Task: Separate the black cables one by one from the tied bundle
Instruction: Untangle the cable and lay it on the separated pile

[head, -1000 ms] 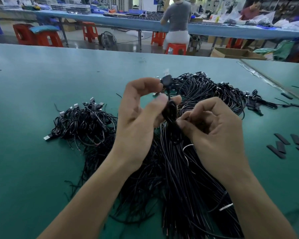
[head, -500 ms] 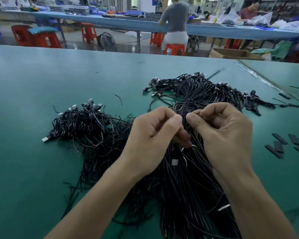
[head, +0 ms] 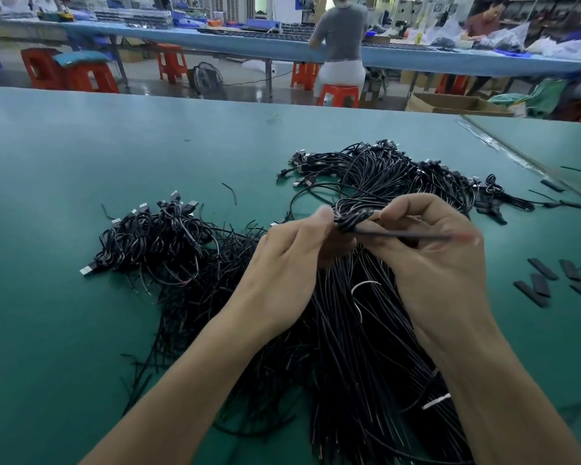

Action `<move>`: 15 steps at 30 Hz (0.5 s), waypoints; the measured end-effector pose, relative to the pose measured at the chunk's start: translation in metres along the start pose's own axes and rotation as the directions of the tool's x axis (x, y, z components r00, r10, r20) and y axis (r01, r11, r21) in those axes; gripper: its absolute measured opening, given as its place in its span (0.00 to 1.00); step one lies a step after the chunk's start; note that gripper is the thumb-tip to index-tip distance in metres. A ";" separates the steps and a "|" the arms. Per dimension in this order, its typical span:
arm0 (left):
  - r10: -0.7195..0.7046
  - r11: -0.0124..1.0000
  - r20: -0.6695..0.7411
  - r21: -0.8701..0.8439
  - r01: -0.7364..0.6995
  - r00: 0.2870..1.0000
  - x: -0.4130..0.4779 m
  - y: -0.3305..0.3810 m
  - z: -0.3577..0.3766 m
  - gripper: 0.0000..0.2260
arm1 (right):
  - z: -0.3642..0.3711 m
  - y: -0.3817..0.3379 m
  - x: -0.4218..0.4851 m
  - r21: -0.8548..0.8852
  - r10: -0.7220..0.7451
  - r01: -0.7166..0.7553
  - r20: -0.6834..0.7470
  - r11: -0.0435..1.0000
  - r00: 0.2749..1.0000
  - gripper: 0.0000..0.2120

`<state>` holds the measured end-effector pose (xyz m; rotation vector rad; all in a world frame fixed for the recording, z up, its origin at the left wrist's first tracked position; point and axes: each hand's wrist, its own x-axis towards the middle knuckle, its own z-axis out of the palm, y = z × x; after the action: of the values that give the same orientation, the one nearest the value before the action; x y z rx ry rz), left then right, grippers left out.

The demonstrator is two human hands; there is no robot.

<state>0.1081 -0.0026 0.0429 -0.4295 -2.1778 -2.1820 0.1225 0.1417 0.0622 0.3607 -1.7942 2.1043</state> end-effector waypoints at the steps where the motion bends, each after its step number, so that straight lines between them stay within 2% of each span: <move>1: -0.012 0.999 0.013 -0.032 0.012 1.000 0.001 0.002 -0.001 0.21 | 0.000 0.001 0.000 0.016 0.020 -0.020 0.008 1.000 1.000 0.14; 5: 0.019 0.988 0.006 -0.154 -0.018 1.000 0.001 0.008 -0.003 0.15 | 0.005 0.006 -0.004 -0.015 0.060 -0.060 0.023 0.998 0.998 0.16; 7: 0.050 0.984 -0.013 -0.170 -0.052 0.999 0.000 0.011 -0.005 0.12 | 0.007 0.006 -0.005 -0.021 0.064 -0.063 0.049 0.998 0.997 0.14; 9: 0.073 0.981 -0.032 -0.181 -0.077 0.997 -0.001 0.012 -0.007 0.13 | 0.007 0.005 -0.005 -0.030 0.067 -0.066 0.059 0.997 0.996 0.12; 13: 0.113 0.972 -0.041 -0.205 -0.119 0.993 -0.003 0.013 -0.007 0.19 | 0.006 0.004 -0.004 -0.080 0.061 -0.058 0.039 0.995 0.997 0.15; 15: 0.126 0.963 -0.047 -0.236 -0.133 0.991 -0.003 0.013 -0.007 0.17 | 0.005 0.006 -0.005 -0.100 0.066 -0.065 0.012 0.993 0.998 0.16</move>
<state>0.1127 -0.0100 0.0552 -0.5259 -1.8210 -2.3672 0.1237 0.1350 0.0554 0.2960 -1.9364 2.0505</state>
